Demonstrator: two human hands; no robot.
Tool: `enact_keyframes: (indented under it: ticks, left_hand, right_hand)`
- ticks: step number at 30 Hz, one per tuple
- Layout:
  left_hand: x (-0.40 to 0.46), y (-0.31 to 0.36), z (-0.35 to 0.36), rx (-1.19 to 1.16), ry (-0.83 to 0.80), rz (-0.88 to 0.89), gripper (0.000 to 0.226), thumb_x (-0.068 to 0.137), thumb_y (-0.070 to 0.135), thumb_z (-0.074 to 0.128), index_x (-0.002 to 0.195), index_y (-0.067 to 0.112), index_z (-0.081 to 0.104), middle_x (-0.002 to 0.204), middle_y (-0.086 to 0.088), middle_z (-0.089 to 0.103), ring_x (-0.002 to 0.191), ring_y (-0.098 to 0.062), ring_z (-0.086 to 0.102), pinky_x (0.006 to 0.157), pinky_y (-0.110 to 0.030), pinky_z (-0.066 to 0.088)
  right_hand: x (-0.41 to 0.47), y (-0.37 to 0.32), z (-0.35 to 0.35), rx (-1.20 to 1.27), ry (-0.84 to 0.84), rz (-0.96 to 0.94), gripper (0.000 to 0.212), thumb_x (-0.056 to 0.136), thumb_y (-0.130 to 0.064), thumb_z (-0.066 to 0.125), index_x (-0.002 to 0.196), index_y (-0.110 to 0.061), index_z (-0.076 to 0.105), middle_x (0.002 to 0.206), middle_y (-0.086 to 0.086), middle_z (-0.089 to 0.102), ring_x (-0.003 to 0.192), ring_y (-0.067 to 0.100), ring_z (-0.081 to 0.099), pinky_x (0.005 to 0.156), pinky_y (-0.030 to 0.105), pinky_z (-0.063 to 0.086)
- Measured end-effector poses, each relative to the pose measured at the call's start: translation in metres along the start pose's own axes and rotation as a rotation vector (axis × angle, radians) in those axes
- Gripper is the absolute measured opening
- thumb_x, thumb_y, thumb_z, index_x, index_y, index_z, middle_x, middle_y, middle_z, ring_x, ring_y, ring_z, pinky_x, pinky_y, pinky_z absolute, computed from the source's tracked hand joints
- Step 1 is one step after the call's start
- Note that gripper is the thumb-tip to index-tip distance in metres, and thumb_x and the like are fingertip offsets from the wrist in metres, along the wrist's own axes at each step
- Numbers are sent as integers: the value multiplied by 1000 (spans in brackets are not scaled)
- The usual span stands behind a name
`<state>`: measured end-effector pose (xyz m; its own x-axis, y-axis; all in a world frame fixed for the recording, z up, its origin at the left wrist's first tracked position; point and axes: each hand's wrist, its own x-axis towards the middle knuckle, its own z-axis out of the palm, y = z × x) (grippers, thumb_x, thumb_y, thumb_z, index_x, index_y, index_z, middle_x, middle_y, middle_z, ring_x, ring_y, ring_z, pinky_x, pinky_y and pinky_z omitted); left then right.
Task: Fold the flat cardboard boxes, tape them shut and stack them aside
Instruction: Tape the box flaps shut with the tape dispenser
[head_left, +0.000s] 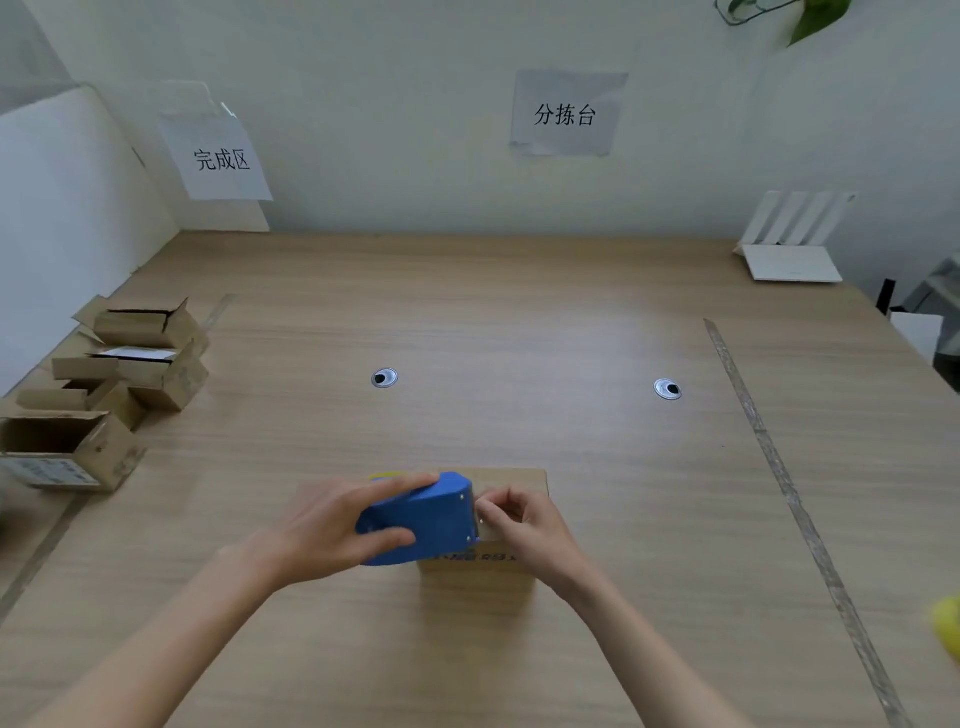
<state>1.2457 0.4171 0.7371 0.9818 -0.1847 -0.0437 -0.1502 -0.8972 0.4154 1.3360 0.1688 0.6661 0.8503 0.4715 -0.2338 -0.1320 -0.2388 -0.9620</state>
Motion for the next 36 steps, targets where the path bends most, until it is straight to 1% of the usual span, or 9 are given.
enact_keyframes:
  ticks: [3, 6, 12, 17, 19, 24, 32, 34, 36]
  left_hand:
    - [5, -2, -2, -42, 48, -72, 57, 82, 68, 48, 137, 71, 33, 101, 34, 65, 77, -1, 59, 60, -17, 42]
    - [13, 0, -4, -47, 12, -68, 58, 84, 65, 52, 140, 64, 38, 104, 32, 66, 80, -1, 60, 61, -15, 43]
    - [1, -28, -18, -25, -32, -124, 59, 79, 68, 53, 138, 58, 47, 114, 27, 66, 88, 1, 62, 71, -21, 49]
    - [10, -31, -16, 5, -28, -144, 56, 86, 57, 63, 140, 57, 46, 115, 30, 64, 90, 3, 61, 67, -14, 44]
    - [11, -33, -16, -8, -32, -146, 58, 83, 61, 59, 139, 56, 47, 118, 30, 63, 92, 5, 60, 68, -13, 43]
    - [11, -31, -10, -54, -45, -112, 58, 82, 65, 55, 139, 56, 47, 121, 34, 60, 100, 8, 58, 77, -19, 48]
    - [8, -32, -9, -70, -35, -109, 57, 80, 67, 57, 135, 66, 42, 114, 36, 62, 95, 6, 59, 73, -23, 51]
    - [9, -29, -9, -83, -51, -109, 58, 80, 66, 59, 135, 65, 43, 113, 35, 63, 95, 5, 61, 73, -23, 52]
    - [10, -26, -11, -99, -78, -110, 58, 79, 64, 61, 135, 64, 44, 112, 36, 63, 96, 5, 61, 74, -24, 53]
  right_hand:
    - [1, -2, 2, 0, 28, 22, 14, 97, -26, 64, 93, -16, 72, 95, -1, 77, 95, 12, 71, 86, 30, 57]
    - [0, 0, 4, -5, 57, 56, 16, 98, -29, 63, 94, -17, 72, 93, 0, 77, 91, 13, 71, 84, 31, 56]
    - [-1, 0, -16, 24, 167, 109, 16, 103, -27, 59, 97, -14, 64, 88, 2, 79, 84, 5, 74, 73, 15, 54]
    - [-1, -7, -15, -108, 190, 103, 15, 104, -29, 53, 96, -19, 60, 97, 5, 74, 82, 7, 74, 90, 37, 59]
    - [-3, -9, -16, -178, 211, 93, 15, 104, -28, 53, 93, -22, 61, 102, 5, 70, 81, 7, 74, 91, 40, 58]
    - [-2, -19, -16, -359, 262, 152, 23, 105, -26, 46, 84, -27, 57, 90, -4, 73, 91, 15, 68, 88, 37, 54]
    - [4, -27, -27, -469, 152, 170, 37, 100, -17, 43, 98, 13, 64, 102, 23, 73, 99, 37, 67, 88, 46, 53]
    - [4, -26, -33, -424, 123, 211, 37, 99, -20, 43, 94, 11, 62, 97, 16, 76, 97, 34, 68, 84, 43, 54]
    - [3, -23, -39, -334, 91, 285, 34, 101, -25, 43, 83, -5, 64, 90, -2, 78, 95, 21, 70, 84, 37, 54]
